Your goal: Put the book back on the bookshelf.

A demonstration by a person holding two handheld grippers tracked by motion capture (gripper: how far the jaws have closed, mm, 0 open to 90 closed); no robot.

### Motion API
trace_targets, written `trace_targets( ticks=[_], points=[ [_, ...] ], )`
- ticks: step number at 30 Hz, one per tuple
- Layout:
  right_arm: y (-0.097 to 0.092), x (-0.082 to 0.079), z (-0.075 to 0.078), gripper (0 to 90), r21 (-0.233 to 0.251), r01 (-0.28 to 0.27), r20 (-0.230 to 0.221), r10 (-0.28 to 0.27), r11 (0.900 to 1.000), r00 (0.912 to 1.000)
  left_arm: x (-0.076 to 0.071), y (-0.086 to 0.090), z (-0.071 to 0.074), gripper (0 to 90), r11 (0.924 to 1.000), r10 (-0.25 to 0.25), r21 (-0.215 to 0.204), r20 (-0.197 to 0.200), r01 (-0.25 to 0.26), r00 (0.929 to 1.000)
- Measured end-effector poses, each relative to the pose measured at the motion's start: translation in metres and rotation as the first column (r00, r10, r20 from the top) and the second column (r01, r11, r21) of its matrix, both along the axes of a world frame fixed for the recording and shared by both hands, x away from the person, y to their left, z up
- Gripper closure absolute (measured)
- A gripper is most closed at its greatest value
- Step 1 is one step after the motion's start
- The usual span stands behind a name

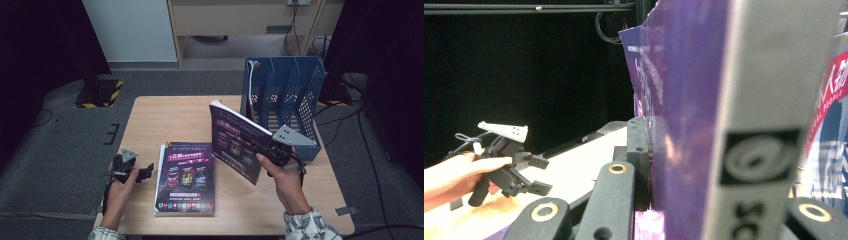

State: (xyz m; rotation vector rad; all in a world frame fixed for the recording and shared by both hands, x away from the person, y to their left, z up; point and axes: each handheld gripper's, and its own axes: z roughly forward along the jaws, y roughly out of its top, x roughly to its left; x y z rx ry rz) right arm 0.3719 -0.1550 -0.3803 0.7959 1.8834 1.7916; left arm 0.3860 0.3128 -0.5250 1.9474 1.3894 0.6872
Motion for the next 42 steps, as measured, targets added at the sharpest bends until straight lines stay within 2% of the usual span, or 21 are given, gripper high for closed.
trace_targets(
  ticks=[8,13,20,33,42],
  points=[
    [-0.01,-0.005,0.007,82.4,0.011,0.002,0.003,-0.002,0.9999,1.0,0.0,-0.001,-0.003,5.7,0.9999,-0.001,0.011,-0.017,0.001,0.9999],
    [-0.014,-0.01,0.001,82.4,0.0,-0.002,-0.004,0.002,1.0,1.0,0.0,-0.002,-0.004,5.3,0.9999,-0.008,0.015,-0.026,0.008,0.9996],
    [-0.017,-0.008,-0.006,82.4,-0.002,0.005,-0.026,-0.005,1.0,0.9996,0.002,-0.003,-0.01,5.1,0.9995,-0.013,0.029,-0.051,0.014,0.9986],
    [-0.026,-0.01,-0.01,82.4,-0.008,0.026,-0.027,-0.026,0.9996,0.9993,0.003,-0.002,-0.011,3.6,0.9999,-0.011,-0.011,-0.074,0.01,0.9972],
    [-0.029,-0.011,-0.008,82.4,-0.004,0.033,-0.025,-0.033,0.9995,0.9991,0.004,-0.002,-0.012,1.7,0.9996,-0.021,-0.021,-0.084,0.019,0.9962]
  ],
)
